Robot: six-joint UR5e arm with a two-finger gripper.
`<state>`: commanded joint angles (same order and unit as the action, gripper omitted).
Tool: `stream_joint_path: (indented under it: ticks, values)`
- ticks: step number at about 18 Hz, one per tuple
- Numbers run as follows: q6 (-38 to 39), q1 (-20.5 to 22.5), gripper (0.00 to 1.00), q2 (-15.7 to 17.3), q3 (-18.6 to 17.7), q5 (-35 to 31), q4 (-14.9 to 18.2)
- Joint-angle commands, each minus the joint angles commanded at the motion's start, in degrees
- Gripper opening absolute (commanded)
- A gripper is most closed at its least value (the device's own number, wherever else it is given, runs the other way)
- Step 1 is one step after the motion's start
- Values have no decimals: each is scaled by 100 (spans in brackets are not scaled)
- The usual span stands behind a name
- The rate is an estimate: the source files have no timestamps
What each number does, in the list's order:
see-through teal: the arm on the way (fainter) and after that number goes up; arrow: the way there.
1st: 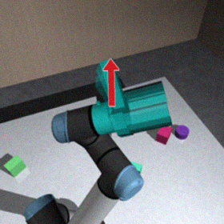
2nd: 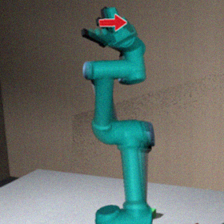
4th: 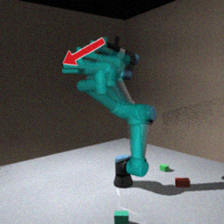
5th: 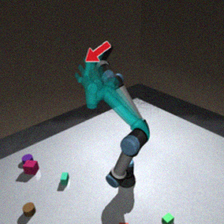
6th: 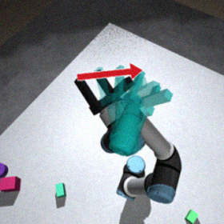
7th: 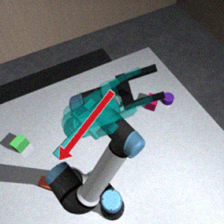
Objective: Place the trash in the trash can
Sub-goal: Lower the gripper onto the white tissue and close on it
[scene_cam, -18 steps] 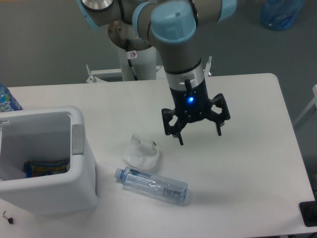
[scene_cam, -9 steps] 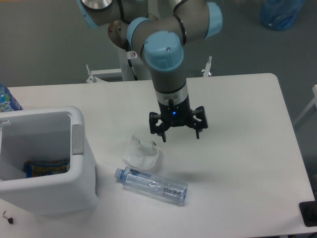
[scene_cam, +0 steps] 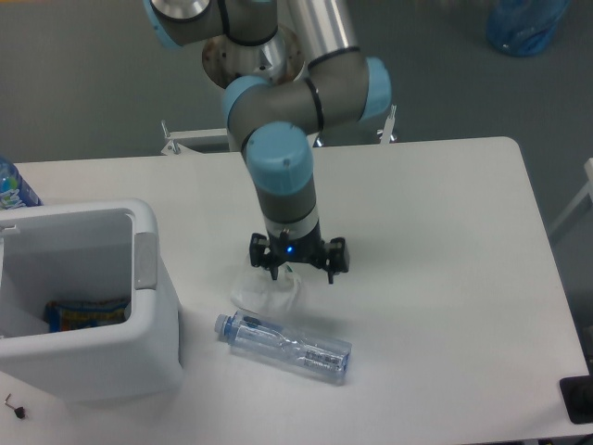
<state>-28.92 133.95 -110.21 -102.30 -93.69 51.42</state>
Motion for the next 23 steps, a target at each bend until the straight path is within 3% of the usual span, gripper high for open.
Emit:
stream_joint_path:
  ticks: [7, 10, 18, 23]
  values:
    - [79, -79, 100, -255, 17, -35, 0]
    - [114, -106, 95, -281, 9, -35, -9]
    - [281, -114, 56, -387, 70, -70, -9]
    - [369, -114, 14, -396, 79, -79, -35]
